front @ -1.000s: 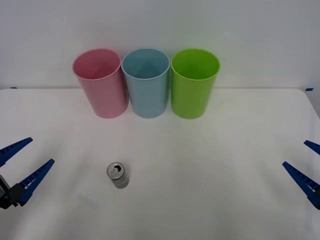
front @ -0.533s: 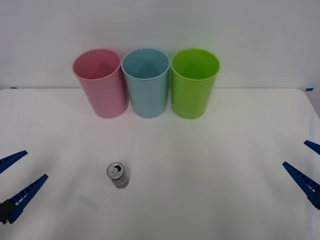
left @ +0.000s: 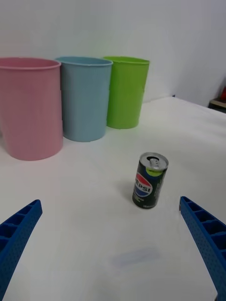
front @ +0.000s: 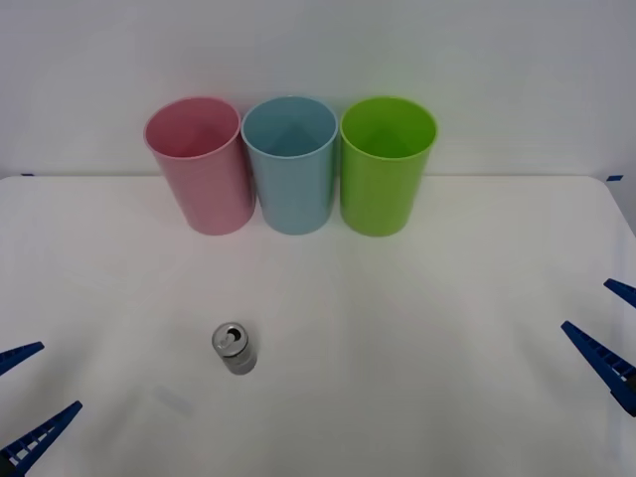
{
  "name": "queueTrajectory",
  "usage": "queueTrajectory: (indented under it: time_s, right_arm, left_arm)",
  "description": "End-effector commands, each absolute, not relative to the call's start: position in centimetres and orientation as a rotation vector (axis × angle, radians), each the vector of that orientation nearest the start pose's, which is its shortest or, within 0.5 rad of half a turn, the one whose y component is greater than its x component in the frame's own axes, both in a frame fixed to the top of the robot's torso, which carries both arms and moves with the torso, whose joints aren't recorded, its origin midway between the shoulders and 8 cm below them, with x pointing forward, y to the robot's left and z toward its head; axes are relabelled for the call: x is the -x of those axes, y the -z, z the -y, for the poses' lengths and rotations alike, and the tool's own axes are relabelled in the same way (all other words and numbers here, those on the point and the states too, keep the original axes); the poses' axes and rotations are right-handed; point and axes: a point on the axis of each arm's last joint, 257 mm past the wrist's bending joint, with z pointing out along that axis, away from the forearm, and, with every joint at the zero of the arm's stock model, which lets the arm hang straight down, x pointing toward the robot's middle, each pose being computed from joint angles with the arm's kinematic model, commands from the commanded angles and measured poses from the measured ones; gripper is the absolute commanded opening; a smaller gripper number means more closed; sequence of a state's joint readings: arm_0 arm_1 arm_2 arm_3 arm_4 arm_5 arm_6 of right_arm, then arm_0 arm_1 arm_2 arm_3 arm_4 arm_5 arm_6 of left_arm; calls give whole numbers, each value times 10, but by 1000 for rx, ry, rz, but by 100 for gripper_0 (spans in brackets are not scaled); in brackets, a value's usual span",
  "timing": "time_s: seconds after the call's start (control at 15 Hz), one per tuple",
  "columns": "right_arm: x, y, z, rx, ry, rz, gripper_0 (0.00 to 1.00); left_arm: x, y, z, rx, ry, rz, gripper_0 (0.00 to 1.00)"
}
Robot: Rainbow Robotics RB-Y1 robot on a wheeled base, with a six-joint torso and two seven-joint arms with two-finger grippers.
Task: Grasp the object on the table and drop it into the matching bin: aluminum can to the light blue bin, PET bottle to the pink bin.
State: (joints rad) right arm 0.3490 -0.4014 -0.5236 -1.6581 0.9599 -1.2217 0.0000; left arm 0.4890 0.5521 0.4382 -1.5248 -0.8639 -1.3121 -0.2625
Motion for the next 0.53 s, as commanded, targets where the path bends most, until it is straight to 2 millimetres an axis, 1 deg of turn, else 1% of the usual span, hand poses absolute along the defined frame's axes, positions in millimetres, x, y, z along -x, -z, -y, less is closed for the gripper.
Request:
queueTrajectory:
  time_s: [0.07, 0.2, 0.27, 0.33, 0.47, 0.53]
  right_arm:
    - [-342, 169, 330, 465, -567, -1441, 100]
    - [-342, 169, 330, 465, -567, -1441, 100]
    - [-342, 169, 330, 465, -567, -1441, 100]
    - [-342, 169, 330, 465, -567, -1441, 100]
    - [-342, 169, 330, 465, -567, -1441, 100]
    - [-342, 169, 330, 465, -567, -1441, 100]
  left_arm:
    - [-276, 246, -344, -687, 515, -1547, 100]
    - [-272, 257, -334, -712, 512, -1545, 100]
    - [-272, 263, -333, -720, 493, -1548, 100]
    - [-274, 269, -328, -714, 491, -1554, 100]
    - [-276, 273, -317, -689, 494, -1539, 100]
    - [-280, 277, -308, -679, 490, -1528, 100]
